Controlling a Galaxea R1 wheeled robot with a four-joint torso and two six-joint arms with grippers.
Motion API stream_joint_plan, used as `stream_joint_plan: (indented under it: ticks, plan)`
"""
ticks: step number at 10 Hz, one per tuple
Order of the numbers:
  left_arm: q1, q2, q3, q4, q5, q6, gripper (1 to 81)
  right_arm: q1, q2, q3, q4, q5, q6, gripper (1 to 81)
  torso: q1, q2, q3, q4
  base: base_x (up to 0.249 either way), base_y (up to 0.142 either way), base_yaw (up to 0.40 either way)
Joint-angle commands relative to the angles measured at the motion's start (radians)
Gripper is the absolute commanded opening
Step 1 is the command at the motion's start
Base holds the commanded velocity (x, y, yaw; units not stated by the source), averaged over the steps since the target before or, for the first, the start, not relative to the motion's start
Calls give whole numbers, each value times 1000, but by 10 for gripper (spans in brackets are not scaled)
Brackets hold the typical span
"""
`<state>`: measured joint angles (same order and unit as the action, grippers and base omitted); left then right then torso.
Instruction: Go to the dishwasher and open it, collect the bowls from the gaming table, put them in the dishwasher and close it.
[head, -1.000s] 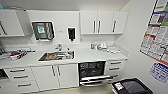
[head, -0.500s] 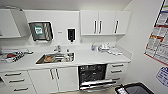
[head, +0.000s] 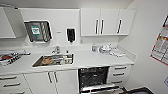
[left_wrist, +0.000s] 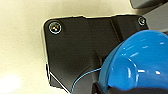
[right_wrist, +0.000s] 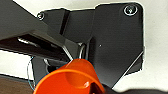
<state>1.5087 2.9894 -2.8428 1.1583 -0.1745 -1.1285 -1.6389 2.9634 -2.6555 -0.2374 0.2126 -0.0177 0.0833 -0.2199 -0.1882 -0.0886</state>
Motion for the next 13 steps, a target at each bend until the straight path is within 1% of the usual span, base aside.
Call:
stream_joint_plan:
  ticks: [1,6,13]
  plan:
    - [-34,-4,-4,-3,33,1,10,18,-8,2,4,-44,1,10,0,0,0,0,172,0,0]
    - [-34,-7,-4,-2,33,1,10,24,-4,2,1,-45,-1,10,-3,-2,0,0,168,0,0]
    - [-35,-7,-4,-2,33,1,10,26,-2,2,0,-47,1,10,-3,-2,0,0,138,0,0]
